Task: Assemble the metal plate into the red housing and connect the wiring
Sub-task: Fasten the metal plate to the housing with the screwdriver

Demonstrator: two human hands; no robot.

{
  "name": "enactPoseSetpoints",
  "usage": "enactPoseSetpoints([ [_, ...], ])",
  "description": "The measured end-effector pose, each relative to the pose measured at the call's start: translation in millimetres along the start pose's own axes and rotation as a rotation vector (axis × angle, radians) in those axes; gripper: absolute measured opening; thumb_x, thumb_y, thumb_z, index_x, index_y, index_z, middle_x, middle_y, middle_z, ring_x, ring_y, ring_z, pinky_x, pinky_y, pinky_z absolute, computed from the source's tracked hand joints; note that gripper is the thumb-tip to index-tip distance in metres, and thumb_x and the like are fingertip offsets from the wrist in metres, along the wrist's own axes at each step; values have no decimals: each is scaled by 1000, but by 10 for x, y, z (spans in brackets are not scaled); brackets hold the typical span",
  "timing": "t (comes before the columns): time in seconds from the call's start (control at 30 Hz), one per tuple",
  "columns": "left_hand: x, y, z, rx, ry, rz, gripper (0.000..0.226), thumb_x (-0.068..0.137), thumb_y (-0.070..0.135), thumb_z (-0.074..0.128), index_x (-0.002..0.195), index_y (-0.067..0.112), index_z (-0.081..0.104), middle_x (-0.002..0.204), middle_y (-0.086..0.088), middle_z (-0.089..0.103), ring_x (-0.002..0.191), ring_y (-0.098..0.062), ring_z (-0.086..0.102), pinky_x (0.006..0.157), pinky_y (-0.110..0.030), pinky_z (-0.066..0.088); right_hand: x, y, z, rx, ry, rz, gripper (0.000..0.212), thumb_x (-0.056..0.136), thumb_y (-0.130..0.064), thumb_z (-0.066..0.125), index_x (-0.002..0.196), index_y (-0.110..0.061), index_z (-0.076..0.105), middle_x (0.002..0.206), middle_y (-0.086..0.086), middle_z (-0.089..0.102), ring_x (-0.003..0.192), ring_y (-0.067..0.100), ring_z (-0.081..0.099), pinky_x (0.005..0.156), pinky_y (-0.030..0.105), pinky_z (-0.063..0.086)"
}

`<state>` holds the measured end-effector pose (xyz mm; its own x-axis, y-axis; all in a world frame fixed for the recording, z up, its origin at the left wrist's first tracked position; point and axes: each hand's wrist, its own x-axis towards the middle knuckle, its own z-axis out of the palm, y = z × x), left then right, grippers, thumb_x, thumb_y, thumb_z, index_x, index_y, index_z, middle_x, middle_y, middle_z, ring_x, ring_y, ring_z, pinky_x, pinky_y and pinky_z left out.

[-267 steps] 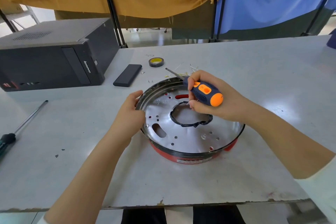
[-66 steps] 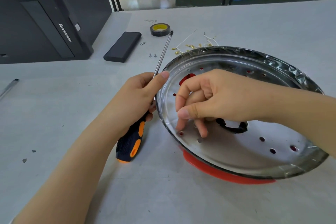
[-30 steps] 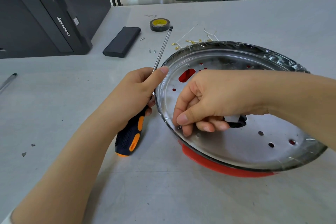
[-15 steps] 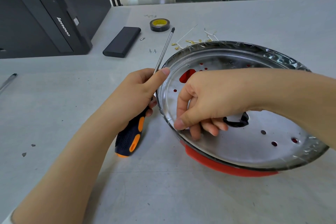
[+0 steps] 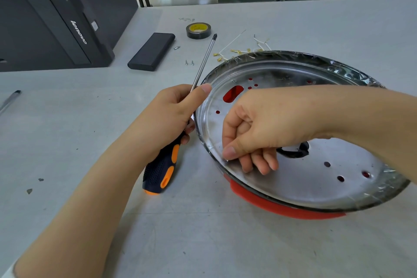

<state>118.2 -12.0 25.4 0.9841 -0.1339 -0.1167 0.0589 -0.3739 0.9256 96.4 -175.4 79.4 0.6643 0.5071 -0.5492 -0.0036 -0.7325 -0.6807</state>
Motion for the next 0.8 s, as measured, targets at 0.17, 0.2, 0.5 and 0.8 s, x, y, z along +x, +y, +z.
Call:
enactPoseSetpoints([
  [0.17,4,-3,0,0,-1,0,59,95,47,53,102,-12,51,72,-11,43,40,-11,39,38,-21,39,4,-1,20,-21,22,1,14,90,-10,61,76,-8,62,53,-1,65,38,7,57,40,16,45],
  [0.2,3,-2,2,0,1,1,58,95,46,53,102,-11,52,72,-10,43,40,-11,39,38,-20,39,8,-1,27,-28,27,2,14,90,-10,61,76,-8,61,52,-1,65,37,7,56,39,16,45],
  [0.5,-5,0,-10,-7,-19,4,59,96,46,53,102,-13,50,75,-12,43,42,-12,39,38,-21,39,48,-84,55,-121,33,60,16,93,-12,57,77,-6,57,50,1,62,34,9,55,37,16,45],
  [0.8,-22,12,-5,-4,-12,6,58,96,46,53,99,-13,51,73,-12,46,40,-11,39,37,-20,38,57,-109,42,-138,22,61,17,94,-11,56,78,-7,53,46,0,61,35,10,57,39,17,48],
])
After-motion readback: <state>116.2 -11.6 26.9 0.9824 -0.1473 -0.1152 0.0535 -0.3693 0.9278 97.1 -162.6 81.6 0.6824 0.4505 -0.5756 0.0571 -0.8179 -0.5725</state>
